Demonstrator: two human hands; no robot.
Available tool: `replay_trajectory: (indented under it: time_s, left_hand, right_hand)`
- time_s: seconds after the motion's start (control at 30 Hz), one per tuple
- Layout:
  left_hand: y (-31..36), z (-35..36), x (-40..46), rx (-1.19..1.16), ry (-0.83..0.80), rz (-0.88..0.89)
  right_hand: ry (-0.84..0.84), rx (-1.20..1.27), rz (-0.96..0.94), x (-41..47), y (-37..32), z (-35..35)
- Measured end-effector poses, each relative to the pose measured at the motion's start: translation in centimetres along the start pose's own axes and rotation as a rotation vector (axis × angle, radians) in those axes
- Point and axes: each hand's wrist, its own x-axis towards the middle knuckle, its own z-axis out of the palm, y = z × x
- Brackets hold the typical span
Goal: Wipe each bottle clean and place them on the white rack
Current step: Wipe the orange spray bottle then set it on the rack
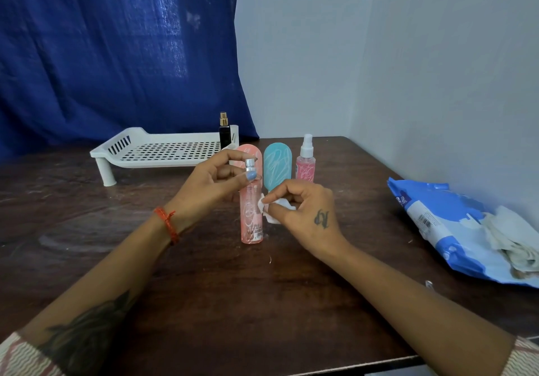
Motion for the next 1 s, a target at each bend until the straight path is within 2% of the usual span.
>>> replay_trajectory:
  time_s: [0.13, 0.27, 0.43, 0.63, 0.77, 0.93, 1.0]
  left_hand:
    - [-0.09, -0.05, 0.04, -0.017, 0.005, -0.001]
    - [-0.08, -0.07, 0.04, -0.012, 0.003, -0.014]
    - [0.17, 0.04, -0.12, -0.032, -0.007, -0.022]
    - [0.63, 0.12, -0.32, -0.073, -0.062, -0.005]
    - [0.61, 0.09, -0.33, -0.085, -0.061, -0.010]
    - [0.75, 0.25, -0.38, -0.098, -0.074, -0.008]
    - [0.80, 0.31, -0.42, -0.102, -0.077, -0.007]
  right_hand:
    - [-0.048, 0.020, -0.082, -0.14, -0.15, -0.12]
    - [-0.110, -0.037, 0.052, -0.19, -0.02, -0.12]
    - [-0.002, 0.254, 0.267, 0.51, -0.33, -0.44]
    - [-0.048, 0.310, 0.247, 0.56, -0.38, -0.25]
    - [-0.095, 0.251, 0.260, 0.31, -0.39, -0.41]
    - [-0.267, 0.176, 0.393, 0.11, -0.44, -0.47]
    - [-0.264, 0.176, 0.409, 0.13, -0.43, -0.47]
